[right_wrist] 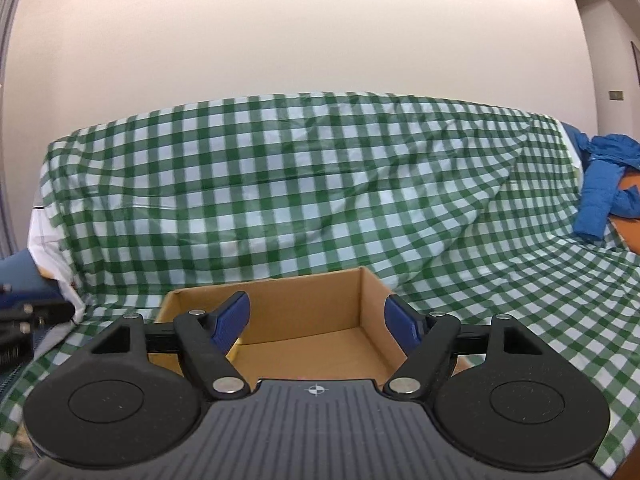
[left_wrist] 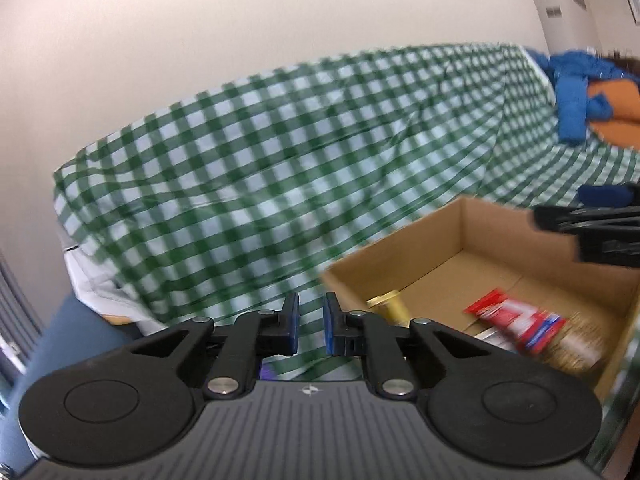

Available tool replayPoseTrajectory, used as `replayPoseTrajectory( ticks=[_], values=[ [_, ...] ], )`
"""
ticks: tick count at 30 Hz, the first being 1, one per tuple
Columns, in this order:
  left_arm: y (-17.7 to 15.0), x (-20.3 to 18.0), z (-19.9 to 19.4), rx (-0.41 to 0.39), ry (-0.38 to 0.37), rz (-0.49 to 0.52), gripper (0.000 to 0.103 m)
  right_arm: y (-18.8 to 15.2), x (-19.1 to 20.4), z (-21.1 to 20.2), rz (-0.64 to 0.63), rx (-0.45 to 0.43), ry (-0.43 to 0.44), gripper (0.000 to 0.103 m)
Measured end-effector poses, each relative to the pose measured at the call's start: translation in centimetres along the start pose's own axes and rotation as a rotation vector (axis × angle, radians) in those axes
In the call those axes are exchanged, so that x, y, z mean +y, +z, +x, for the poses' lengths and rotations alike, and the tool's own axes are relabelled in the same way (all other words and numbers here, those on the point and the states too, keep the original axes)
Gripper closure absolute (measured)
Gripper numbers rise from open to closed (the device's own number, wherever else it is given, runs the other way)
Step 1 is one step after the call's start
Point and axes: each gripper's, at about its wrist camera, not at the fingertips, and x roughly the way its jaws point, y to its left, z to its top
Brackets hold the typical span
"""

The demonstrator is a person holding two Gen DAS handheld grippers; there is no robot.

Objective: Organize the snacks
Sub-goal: 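Move both tools from the box back to the snack pile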

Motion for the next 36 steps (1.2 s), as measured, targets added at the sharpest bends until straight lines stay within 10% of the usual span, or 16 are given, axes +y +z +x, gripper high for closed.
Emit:
replayPoseTrajectory(
  ticks=[8,21,36],
  values=[
    [-4.8,7.1,0.8,0.107,0.191,-0.106,0.089,-0.7,3.2,-1.2,-0.082,-0.011,0.158,0.064],
    [-9.8,13.8,6.2,0.490,0.125,-0.473,0.089,-3.1,12.6,-0.6,-0.222,0.113,0.538,0.065],
    [-12.9,14.4,9.5,0.695,0.006,-0.603,0.069,-11.0,21.9,8.5,-0.319,0.438,0.577,0.015]
  ],
)
